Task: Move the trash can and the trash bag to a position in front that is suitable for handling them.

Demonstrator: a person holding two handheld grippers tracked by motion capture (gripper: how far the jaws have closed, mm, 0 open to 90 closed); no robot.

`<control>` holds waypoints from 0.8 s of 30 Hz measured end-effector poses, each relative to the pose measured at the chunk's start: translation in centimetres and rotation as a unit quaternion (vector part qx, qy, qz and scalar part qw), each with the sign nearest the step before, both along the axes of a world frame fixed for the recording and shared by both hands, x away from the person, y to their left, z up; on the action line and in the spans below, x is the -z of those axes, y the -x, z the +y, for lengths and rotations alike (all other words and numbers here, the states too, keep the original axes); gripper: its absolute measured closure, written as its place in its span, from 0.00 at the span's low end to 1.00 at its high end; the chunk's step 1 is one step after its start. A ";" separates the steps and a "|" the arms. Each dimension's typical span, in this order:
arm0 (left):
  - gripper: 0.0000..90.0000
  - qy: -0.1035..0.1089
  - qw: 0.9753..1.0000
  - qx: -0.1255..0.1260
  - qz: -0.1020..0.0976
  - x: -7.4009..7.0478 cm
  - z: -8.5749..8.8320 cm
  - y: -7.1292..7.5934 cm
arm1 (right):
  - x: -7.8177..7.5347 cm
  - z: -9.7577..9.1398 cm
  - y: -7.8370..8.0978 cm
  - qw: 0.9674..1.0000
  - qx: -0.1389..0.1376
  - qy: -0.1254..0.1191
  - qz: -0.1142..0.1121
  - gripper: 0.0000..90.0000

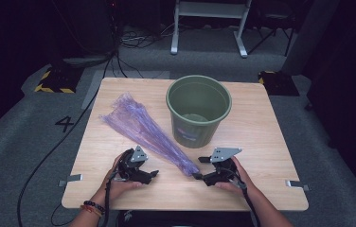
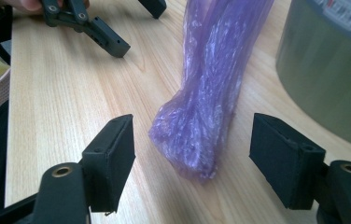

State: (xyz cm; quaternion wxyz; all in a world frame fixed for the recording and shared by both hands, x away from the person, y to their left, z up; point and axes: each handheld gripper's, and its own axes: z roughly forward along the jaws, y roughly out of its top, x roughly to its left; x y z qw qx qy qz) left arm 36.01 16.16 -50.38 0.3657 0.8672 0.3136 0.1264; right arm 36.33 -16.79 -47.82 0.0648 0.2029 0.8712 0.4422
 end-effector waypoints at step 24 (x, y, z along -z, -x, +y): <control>0.17 0.000 1.000 0.000 0.000 0.0 0.0 0.0 | 1.7 -1.5 -1.5 0.997 0.031 0.038 -0.062 0.97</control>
